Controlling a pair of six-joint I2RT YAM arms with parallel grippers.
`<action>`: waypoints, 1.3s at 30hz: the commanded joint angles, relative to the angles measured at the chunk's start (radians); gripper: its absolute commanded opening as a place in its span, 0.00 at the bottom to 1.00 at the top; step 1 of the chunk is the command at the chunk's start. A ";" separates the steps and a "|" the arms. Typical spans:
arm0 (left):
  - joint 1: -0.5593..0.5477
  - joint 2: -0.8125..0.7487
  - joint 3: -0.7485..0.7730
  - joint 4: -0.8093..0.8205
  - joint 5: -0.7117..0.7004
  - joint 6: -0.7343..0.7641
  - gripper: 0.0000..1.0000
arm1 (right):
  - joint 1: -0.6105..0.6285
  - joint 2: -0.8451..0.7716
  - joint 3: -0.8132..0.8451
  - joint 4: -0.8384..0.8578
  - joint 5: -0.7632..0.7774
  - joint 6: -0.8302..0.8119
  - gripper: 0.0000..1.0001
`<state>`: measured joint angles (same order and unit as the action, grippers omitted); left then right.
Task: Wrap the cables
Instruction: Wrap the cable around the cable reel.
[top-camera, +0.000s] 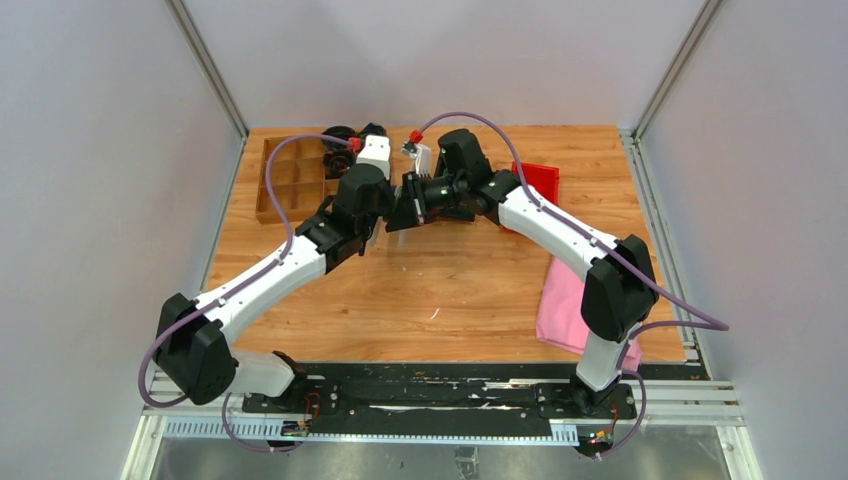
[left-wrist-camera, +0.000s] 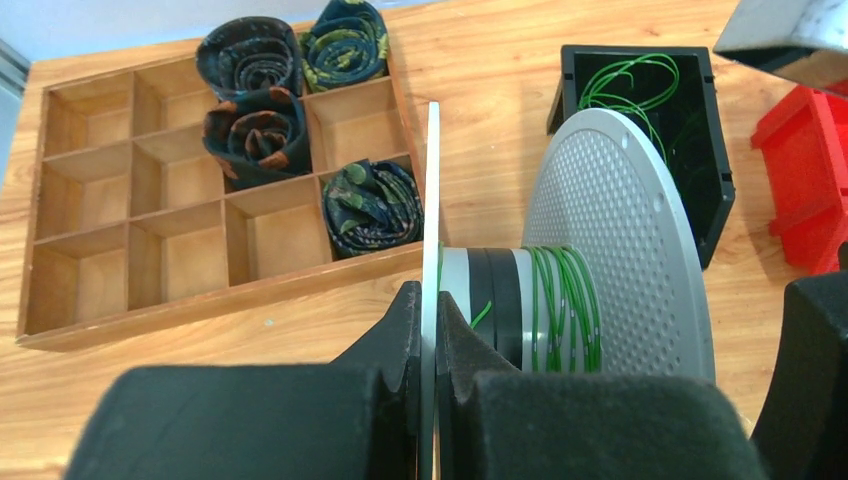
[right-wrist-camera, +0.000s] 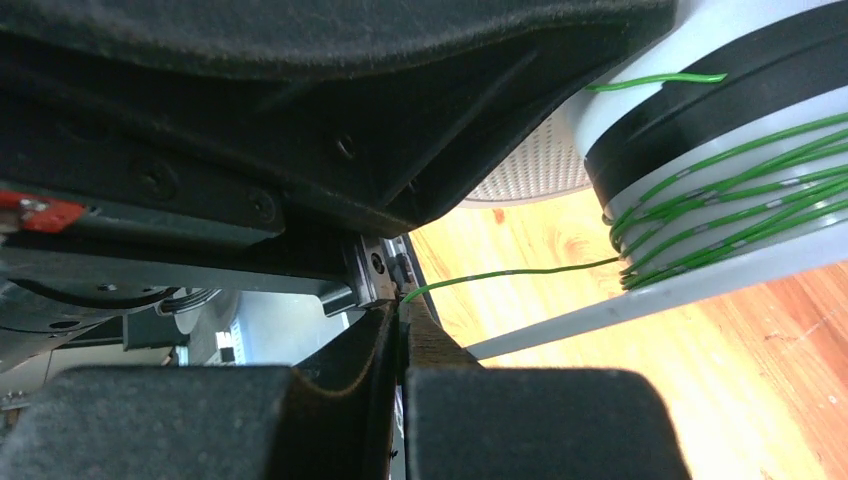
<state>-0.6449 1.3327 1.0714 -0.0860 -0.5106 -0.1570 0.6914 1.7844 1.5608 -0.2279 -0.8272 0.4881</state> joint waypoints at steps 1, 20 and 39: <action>-0.025 -0.014 -0.014 0.053 0.064 -0.031 0.00 | -0.010 -0.038 0.051 -0.008 0.042 -0.075 0.01; -0.024 -0.076 -0.100 0.144 0.237 0.119 0.00 | -0.010 -0.072 0.143 -0.147 0.101 -0.389 0.01; -0.025 -0.116 -0.163 0.192 0.404 0.242 0.00 | -0.013 -0.034 0.223 -0.247 0.046 -0.600 0.01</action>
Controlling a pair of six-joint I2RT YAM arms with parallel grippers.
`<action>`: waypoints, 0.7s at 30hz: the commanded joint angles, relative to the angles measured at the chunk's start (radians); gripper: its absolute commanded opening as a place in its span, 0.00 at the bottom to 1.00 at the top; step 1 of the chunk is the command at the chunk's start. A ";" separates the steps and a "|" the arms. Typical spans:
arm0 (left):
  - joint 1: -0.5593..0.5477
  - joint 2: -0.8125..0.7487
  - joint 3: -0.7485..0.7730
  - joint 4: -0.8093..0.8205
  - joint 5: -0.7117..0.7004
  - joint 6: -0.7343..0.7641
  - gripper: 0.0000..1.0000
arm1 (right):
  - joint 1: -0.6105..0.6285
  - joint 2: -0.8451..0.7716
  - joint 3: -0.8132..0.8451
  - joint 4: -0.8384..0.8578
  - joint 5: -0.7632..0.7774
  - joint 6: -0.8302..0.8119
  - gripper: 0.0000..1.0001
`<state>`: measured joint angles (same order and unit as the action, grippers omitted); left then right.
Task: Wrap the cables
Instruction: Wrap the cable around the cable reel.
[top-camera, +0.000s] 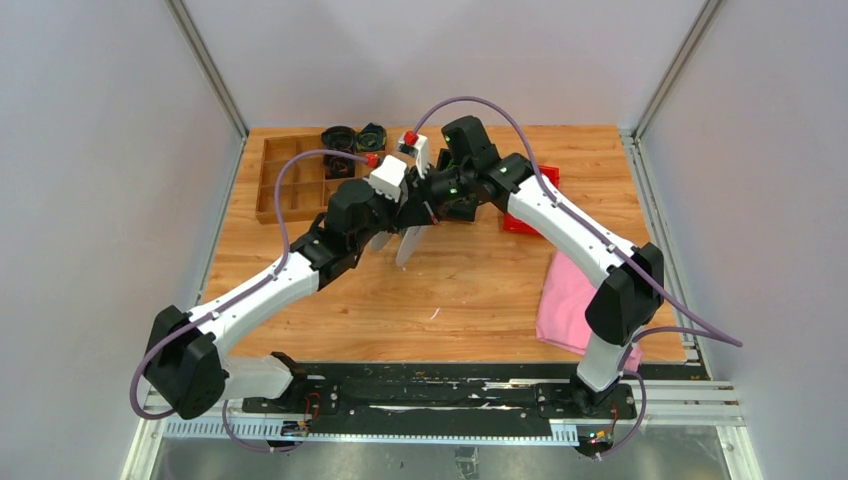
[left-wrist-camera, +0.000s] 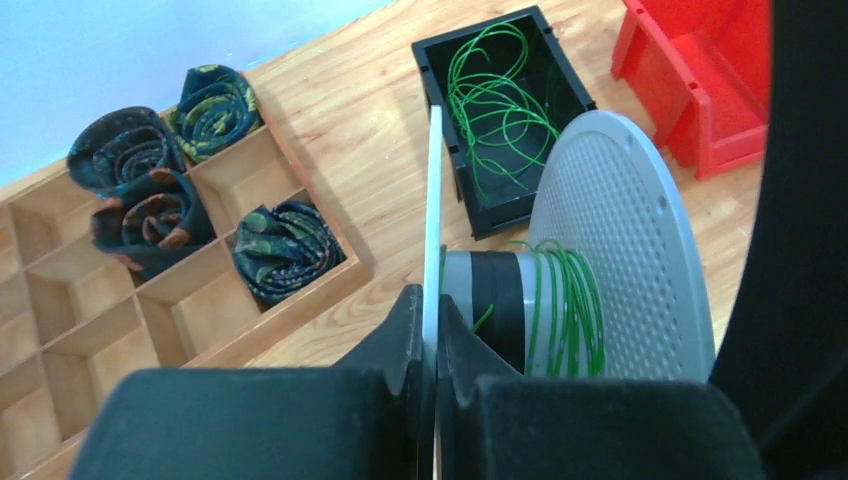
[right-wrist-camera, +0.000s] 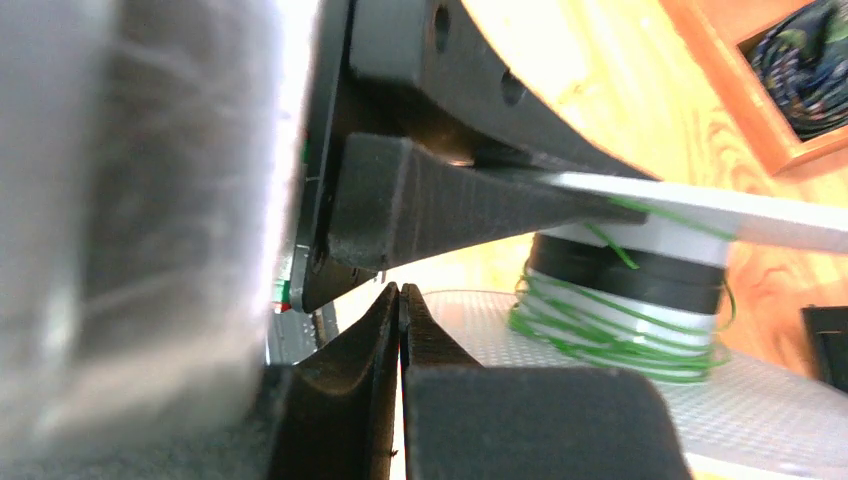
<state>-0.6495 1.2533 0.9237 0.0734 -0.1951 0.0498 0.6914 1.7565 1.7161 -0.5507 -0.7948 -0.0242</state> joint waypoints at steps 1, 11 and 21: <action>-0.021 -0.039 -0.018 0.034 0.092 0.037 0.00 | -0.013 -0.005 0.069 0.072 0.015 -0.100 0.01; -0.020 -0.050 -0.037 0.023 0.070 0.027 0.00 | -0.038 -0.016 0.058 0.062 0.002 -0.152 0.01; 0.034 -0.046 -0.015 -0.045 0.155 -0.145 0.01 | -0.148 -0.084 0.051 0.076 -0.043 -0.068 0.16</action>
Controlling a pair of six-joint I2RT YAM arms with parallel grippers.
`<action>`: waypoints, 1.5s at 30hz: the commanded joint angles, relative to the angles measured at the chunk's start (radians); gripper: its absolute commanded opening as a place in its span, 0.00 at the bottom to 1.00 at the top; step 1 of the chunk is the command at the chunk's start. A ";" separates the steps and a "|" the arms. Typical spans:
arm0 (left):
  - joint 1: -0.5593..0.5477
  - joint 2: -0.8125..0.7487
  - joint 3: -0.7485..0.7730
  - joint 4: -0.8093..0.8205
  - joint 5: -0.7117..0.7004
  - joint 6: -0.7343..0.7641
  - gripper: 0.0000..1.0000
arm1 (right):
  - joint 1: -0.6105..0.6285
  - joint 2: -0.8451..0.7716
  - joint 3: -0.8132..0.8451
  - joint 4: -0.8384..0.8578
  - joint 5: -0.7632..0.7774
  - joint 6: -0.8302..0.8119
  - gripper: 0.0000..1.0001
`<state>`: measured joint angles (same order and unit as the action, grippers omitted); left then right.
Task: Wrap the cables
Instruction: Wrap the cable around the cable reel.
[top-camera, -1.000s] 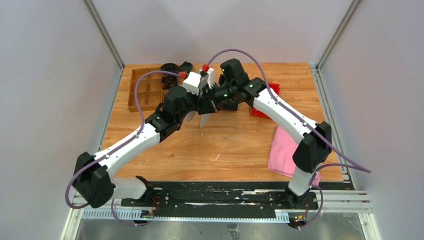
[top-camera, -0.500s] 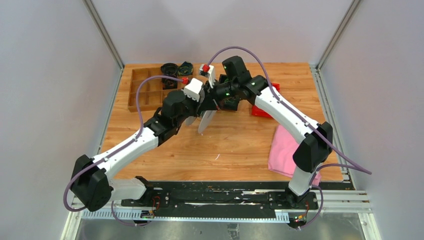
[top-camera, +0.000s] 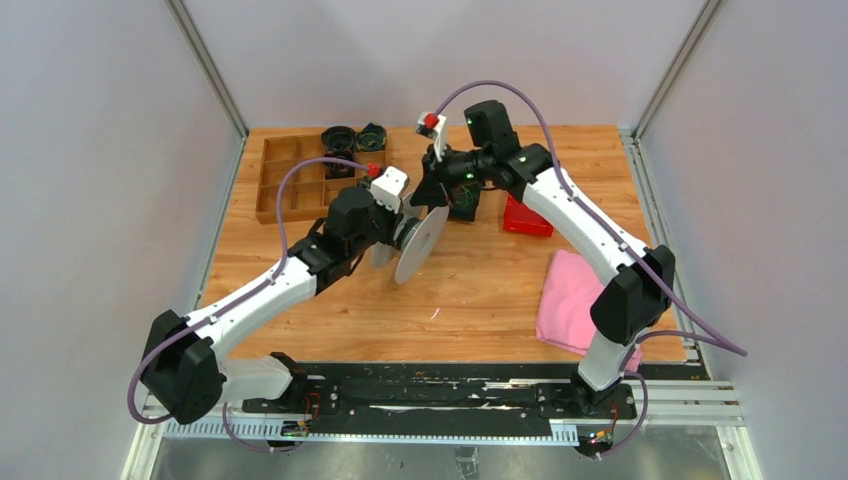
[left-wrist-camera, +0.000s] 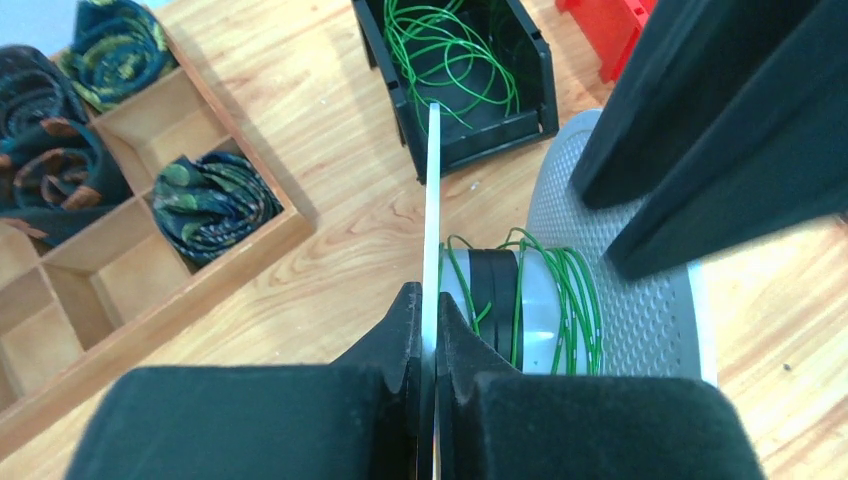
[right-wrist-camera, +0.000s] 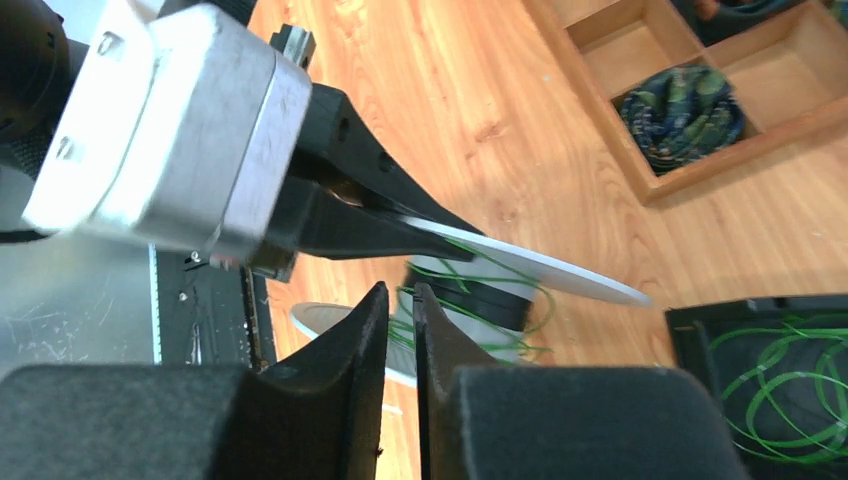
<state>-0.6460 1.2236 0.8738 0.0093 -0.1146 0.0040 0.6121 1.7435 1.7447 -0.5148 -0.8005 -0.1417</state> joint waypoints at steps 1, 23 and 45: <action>0.045 -0.018 0.043 0.007 0.089 -0.121 0.00 | -0.094 -0.085 0.008 0.051 -0.045 0.070 0.21; 0.348 -0.049 0.123 -0.040 0.506 -0.604 0.00 | -0.321 -0.162 -0.476 0.278 -0.062 0.195 0.51; 0.410 0.010 0.109 0.124 0.595 -0.858 0.00 | -0.324 -0.193 -0.697 0.805 -0.200 0.684 0.67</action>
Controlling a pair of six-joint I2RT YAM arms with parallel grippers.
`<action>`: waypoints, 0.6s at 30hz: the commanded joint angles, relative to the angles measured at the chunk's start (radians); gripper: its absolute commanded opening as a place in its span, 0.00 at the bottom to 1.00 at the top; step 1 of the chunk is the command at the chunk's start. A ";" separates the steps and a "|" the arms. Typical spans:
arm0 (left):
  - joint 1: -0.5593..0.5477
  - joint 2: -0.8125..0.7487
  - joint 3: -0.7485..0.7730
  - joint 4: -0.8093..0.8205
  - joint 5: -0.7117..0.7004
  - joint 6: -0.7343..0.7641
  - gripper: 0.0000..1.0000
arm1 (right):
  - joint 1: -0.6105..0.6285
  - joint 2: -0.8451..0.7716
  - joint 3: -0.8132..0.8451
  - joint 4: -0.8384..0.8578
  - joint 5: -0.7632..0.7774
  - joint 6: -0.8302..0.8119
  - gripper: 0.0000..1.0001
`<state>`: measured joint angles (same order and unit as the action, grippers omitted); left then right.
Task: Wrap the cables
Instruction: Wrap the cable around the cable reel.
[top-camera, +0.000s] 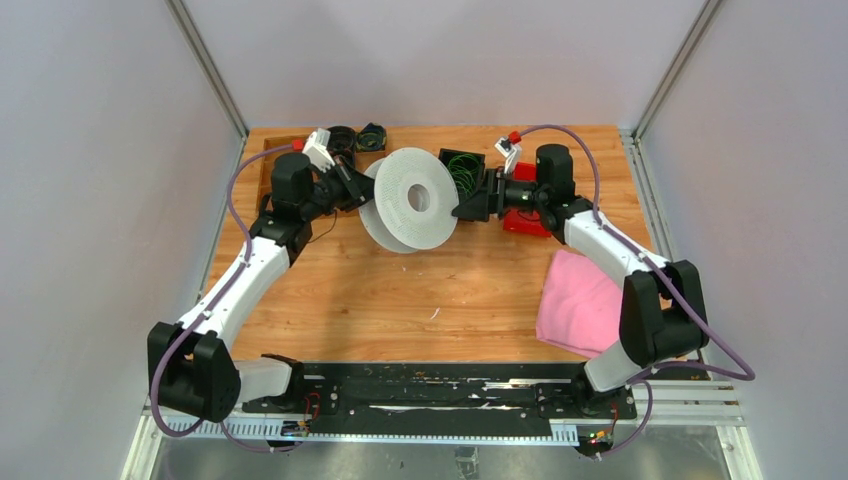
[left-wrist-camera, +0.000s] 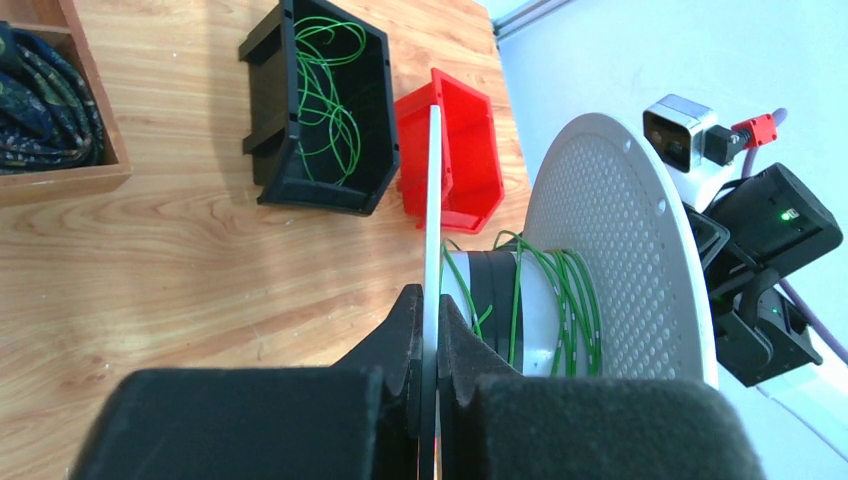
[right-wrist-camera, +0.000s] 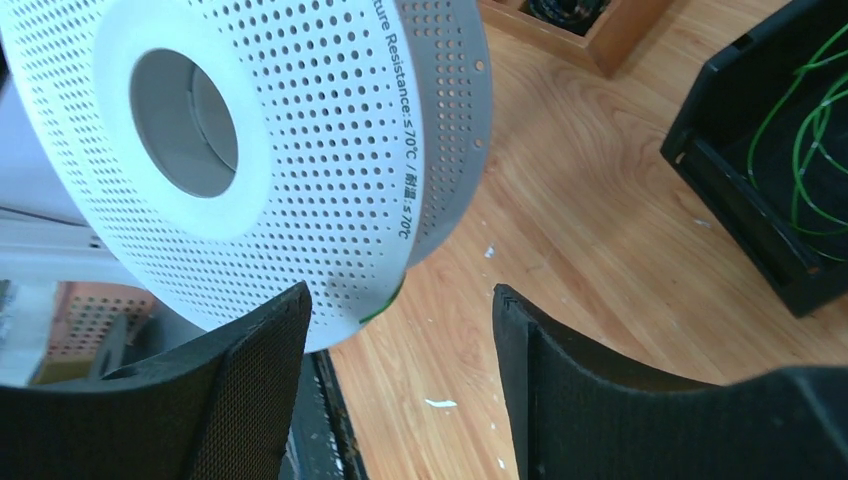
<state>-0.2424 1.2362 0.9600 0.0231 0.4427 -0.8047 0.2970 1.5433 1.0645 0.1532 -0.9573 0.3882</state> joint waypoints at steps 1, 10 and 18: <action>0.006 -0.002 0.023 0.113 0.038 -0.050 0.00 | -0.007 0.012 -0.012 0.139 -0.045 0.168 0.67; 0.006 -0.009 0.016 0.121 0.027 -0.036 0.00 | 0.028 0.040 0.001 0.222 -0.081 0.256 0.57; 0.006 -0.012 0.014 0.121 0.021 -0.024 0.00 | 0.072 0.072 0.000 0.320 -0.122 0.331 0.46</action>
<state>-0.2424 1.2388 0.9596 0.0586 0.4488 -0.8192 0.3351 1.5898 1.0603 0.3668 -1.0275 0.6586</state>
